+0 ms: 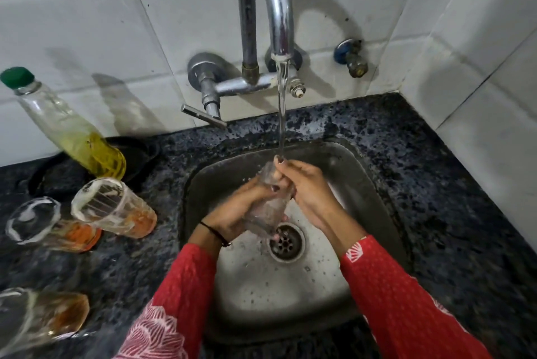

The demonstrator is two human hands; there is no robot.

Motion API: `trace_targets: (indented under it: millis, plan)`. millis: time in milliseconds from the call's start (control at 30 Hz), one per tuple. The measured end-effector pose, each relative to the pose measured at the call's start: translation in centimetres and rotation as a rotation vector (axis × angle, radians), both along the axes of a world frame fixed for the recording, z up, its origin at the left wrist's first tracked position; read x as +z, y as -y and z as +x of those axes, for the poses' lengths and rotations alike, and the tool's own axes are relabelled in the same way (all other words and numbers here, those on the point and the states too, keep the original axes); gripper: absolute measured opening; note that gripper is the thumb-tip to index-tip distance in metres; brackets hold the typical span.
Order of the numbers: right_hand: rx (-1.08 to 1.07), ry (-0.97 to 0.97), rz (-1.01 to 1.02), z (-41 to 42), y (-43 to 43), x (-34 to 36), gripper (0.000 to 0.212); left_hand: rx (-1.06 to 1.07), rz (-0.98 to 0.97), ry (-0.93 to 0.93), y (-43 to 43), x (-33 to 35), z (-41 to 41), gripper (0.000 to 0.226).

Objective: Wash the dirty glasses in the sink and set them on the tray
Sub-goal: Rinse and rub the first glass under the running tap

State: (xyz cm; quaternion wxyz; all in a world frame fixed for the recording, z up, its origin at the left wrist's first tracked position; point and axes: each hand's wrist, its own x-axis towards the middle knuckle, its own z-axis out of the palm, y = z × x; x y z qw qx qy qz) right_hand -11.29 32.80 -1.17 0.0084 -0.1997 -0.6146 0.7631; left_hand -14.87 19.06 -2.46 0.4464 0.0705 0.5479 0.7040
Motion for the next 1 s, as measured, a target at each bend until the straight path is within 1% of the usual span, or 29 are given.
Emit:
trace_targets:
  millis: [33, 67, 100, 133, 167, 200, 267, 300, 333, 367, 400, 433, 467, 500, 533, 567, 633, 667, 700, 733, 767, 800, 833, 867, 900, 933, 1000]
  plan:
    - [0.014, 0.025, 0.134, -0.2, 0.1, -0.2, 0.027, -0.003, -0.082, -0.117, -0.3, -0.1, 0.3, 0.047]
    - [0.044, 0.065, 0.276, -0.5, 0.1, -0.1, 0.029, -0.004, -0.238, -0.318, -0.6, -0.4, 0.5, 0.054]
    - [0.074, 0.1, 0.386, -0.7, 0.2, -0.1, 0.03, -0.005, -0.398, -0.512, -1.1, -0.7, 0.8, 0.068]
    - [0.089, 0.112, 0.428, -0.7, 0.3, 0.0, 0.031, 0.005, -0.493, -0.607, -1.4, -1.3, 0.9, 0.081]
    - [0.08, 0.1, 0.402, -0.7, 0.3, 0.2, 0.03, 0.029, -0.478, -0.608, -1.7, -1.3, 1.1, 0.087]
    - [0.052, 0.074, 0.321, -0.5, 0.2, 0.3, 0.029, 0.067, -0.393, -0.536, -1.6, -0.6, 1.2, 0.085]
    - [-0.024, 0.002, 0.09, -0.2, -0.3, 0.6, 0.026, 0.096, -0.154, -0.287, -1.0, -0.2, 0.6, 0.07]
    - [-0.041, -0.026, 0.016, -0.1, -0.5, 0.5, 0.026, 0.081, -0.024, -0.103, -0.6, 0.2, 0.5, 0.064]
    - [-0.035, -0.037, 0.028, -0.1, -0.6, 0.4, 0.026, 0.039, 0.061, 0.056, -0.4, 0.2, 0.4, 0.06]
    - [-0.007, -0.025, 0.126, -0.4, -0.7, 0.1, 0.026, 0.01, 0.055, 0.117, -0.4, 0.2, 0.6, 0.058]
    - [0.036, 0.011, 0.276, -0.7, -0.7, 0.0, 0.026, 0.008, -0.034, 0.053, -0.7, -0.3, 0.8, 0.059]
    - [0.092, 0.068, 0.436, -1.0, -0.6, -0.1, 0.028, 0.011, -0.181, -0.142, -1.0, -0.3, 1.0, 0.063]
    - [0.141, 0.115, 0.544, -1.1, -0.5, -0.1, 0.029, -0.015, -0.363, -0.398, -1.4, -0.5, 0.9, 0.069]
    - [0.161, 0.137, 0.573, -1.2, -0.5, 0.1, 0.029, -0.023, -0.486, -0.595, -1.8, -0.8, 1.0, 0.073]
    - [0.155, 0.13, 0.525, -1.0, -0.5, 0.3, 0.029, -0.015, -0.51, -0.652, -1.8, -1.2, 0.9, 0.073]
    - [0.12, 0.098, 0.426, -0.8, -0.6, 0.5, 0.029, 0.014, -0.431, -0.593, -1.7, -0.9, 0.8, 0.07]
    - [0.026, 0.0, 0.213, -0.5, -0.9, 0.8, 0.029, 0.053, -0.159, -0.271, -1.3, -0.1, 0.5, 0.052]
    - [-0.001, -0.039, 0.158, -0.5, -1.0, 0.8, 0.028, 0.06, -0.029, -0.086, -1.1, 0.1, 0.3, 0.046]
    - [0.0, -0.062, 0.167, -0.5, -1.0, 0.7, 0.027, 0.039, 0.031, 0.009, -0.9, 0.4, 0.4, 0.045]
    - [0.022, -0.062, 0.243, -0.7, -0.9, 0.7, 0.027, 0.033, 0.008, 0.012, -1.0, 0.4, 0.5, 0.045]
    - [0.055, -0.042, 0.346, -0.9, -0.8, 0.4, 0.031, 0.043, -0.099, -0.116, -1.3, 0.5, 0.8, 0.046]
    - [0.089, -0.009, 0.433, -1.2, -0.6, 0.5, 0.037, 0.064, -0.266, -0.331, -1.5, 0.2, 0.7, 0.051]
    - [0.117, 0.023, 0.49, -1.3, -0.5, 0.5, 0.041, 0.068, -0.416, -0.527, -1.6, 0.0, 0.8, 0.062]
    - [0.13, 0.035, 0.52, -1.4, -0.4, 0.6, 0.042, 0.093, -0.498, -0.639, -1.7, -0.5, 0.8, 0.071]
    - [0.121, 0.014, 0.522, -1.4, -0.4, 0.7, 0.041, 0.12, -0.48, -0.636, -1.7, -0.6, 0.8, 0.071]
    - [0.093, -0.024, 0.483, -1.3, -0.5, 0.7, 0.04, 0.13, -0.38, -0.521, -1.6, -0.2, 0.8, 0.064]
    - [0.033, -0.113, 0.323, -1.2, -0.6, 0.8, 0.037, 0.107, -0.101, -0.169, -1.2, 0.7, 0.6, 0.043]
